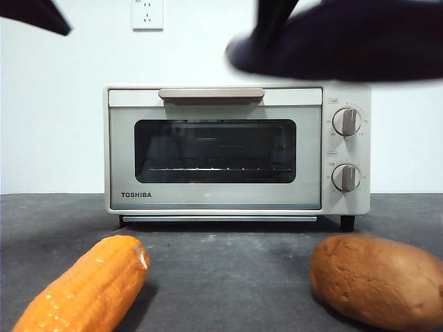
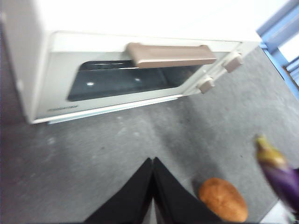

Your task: Take the eggplant from the table,put the eggplant in the oven

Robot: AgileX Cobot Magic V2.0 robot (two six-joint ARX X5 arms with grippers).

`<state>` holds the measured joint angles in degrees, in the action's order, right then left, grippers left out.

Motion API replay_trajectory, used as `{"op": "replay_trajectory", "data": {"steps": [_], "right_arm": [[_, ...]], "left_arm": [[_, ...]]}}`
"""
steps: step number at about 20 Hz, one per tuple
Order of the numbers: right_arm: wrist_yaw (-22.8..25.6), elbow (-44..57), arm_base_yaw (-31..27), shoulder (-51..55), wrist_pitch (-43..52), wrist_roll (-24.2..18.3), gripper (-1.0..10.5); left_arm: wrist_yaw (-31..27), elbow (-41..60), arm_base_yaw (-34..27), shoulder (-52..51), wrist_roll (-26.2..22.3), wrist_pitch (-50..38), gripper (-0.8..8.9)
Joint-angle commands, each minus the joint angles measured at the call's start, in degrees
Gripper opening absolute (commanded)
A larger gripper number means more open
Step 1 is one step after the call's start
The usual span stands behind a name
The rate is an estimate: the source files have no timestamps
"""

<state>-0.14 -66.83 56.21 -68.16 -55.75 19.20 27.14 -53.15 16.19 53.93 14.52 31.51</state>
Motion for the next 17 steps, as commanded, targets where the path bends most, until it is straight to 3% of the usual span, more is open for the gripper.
{"op": "replay_trajectory", "data": {"steps": [1, 9, 13, 17], "right_arm": [[0.24, -1.14, 0.66, 4.42, -3.15, -2.82, 1.9], [0.66, -1.11, 0.68, 16.46, -15.34, -1.92, 1.9], [0.66, -1.11, 0.68, 20.48, -16.83, -1.18, 1.9], [3.67, -1.09, 0.66, 24.04, -17.0, -1.16, 1.9]], "left_arm": [[-1.18, -5.25, 2.95, 5.81, -0.68, -0.63, 0.06], [-10.6, -26.53, 12.79, 28.26, -5.97, 4.31, 0.06], [-13.68, -34.6, 14.51, 36.96, -7.65, 5.86, 0.06], [-16.52, -38.38, 15.39, 42.23, -9.55, 8.11, 0.06]]}}
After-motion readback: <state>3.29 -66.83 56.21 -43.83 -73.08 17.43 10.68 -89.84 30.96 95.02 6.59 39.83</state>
